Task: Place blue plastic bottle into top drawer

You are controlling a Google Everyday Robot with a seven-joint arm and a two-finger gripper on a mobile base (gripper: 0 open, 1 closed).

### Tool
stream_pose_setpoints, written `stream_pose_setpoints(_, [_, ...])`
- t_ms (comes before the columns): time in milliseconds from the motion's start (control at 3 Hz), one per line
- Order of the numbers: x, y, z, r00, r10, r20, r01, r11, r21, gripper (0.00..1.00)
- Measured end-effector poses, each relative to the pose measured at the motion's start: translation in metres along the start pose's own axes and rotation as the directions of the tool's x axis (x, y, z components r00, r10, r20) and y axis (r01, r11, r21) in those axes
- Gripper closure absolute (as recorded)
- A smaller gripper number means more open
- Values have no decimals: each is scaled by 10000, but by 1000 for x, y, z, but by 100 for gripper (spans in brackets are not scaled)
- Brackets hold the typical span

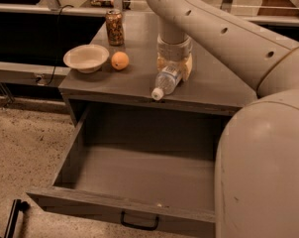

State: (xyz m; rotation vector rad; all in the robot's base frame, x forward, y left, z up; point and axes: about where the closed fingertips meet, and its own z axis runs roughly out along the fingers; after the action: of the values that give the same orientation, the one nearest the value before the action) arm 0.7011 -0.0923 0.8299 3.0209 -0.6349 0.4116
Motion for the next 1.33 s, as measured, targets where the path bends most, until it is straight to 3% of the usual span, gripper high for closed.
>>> stream_pose_setpoints(333, [-18,-7,-24,9963,551,658,-592,9963,617,87])
stream_pose_setpoints(667, [-44,-3,-74,9741,1980,1089,-2124,9669,1415,100])
stream_pose_setpoints(1000, [-74,14,-122,9327,3551,631,-3599,9050,2269,100])
stream_pose_setpoints(1333, [-111,11,-134,8866,4588,579,-4535,8379,3037,100])
